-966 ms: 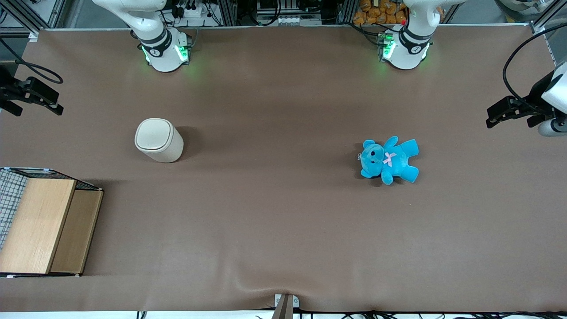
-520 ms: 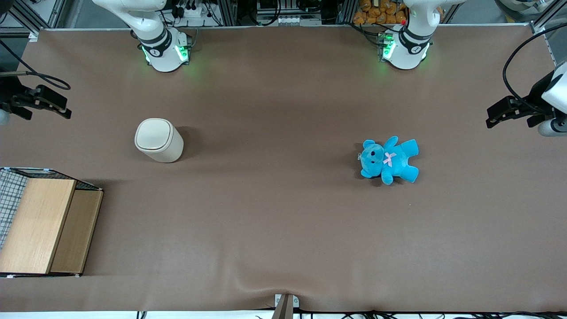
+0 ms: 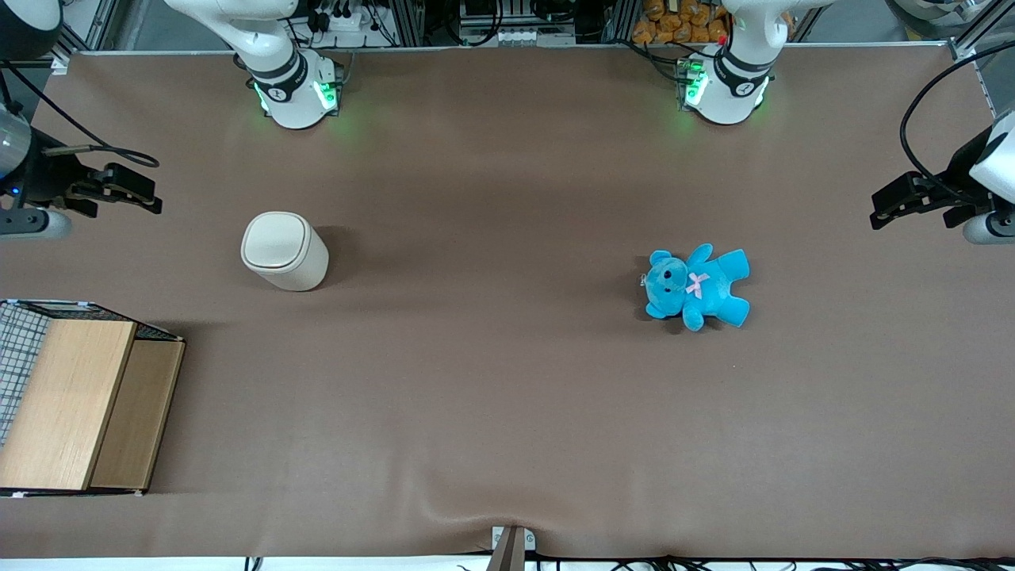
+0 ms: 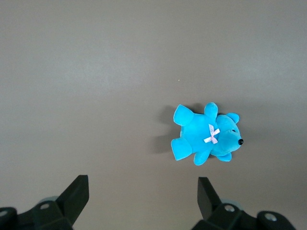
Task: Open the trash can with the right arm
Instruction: 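Move the right gripper over the white trash can's lid, then lower the right gripper onto the lid edge of the trash can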
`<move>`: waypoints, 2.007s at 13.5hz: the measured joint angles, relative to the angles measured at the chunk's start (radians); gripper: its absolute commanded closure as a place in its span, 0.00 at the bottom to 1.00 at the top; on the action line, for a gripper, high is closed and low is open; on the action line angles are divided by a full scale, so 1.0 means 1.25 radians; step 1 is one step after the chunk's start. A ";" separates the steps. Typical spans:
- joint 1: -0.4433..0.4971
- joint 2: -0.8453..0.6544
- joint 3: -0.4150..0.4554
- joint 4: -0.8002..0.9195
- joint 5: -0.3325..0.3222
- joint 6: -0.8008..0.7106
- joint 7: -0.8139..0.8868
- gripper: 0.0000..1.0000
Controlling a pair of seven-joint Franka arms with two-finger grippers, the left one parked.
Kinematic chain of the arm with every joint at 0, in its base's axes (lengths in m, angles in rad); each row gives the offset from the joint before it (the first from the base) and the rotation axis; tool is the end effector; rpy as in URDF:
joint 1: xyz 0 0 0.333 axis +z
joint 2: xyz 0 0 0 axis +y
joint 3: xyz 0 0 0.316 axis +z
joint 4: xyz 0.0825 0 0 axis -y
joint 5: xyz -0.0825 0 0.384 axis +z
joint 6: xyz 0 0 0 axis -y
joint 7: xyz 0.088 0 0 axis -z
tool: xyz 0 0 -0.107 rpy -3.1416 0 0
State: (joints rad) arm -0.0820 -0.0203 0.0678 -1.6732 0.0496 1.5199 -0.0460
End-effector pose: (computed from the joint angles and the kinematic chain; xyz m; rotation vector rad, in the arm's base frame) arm 0.5386 -0.0018 0.5837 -3.0824 -0.0477 0.2030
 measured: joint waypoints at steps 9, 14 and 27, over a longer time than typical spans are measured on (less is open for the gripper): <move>0.009 -0.020 0.002 -0.178 0.050 0.069 0.006 0.71; 0.012 -0.047 0.003 -0.288 0.052 0.128 0.044 1.00; -0.005 -0.043 -0.007 -0.483 0.052 0.349 0.059 1.00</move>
State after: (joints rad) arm -0.0889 -0.0743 0.0590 -2.2768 0.1146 1.9557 0.0275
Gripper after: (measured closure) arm 0.991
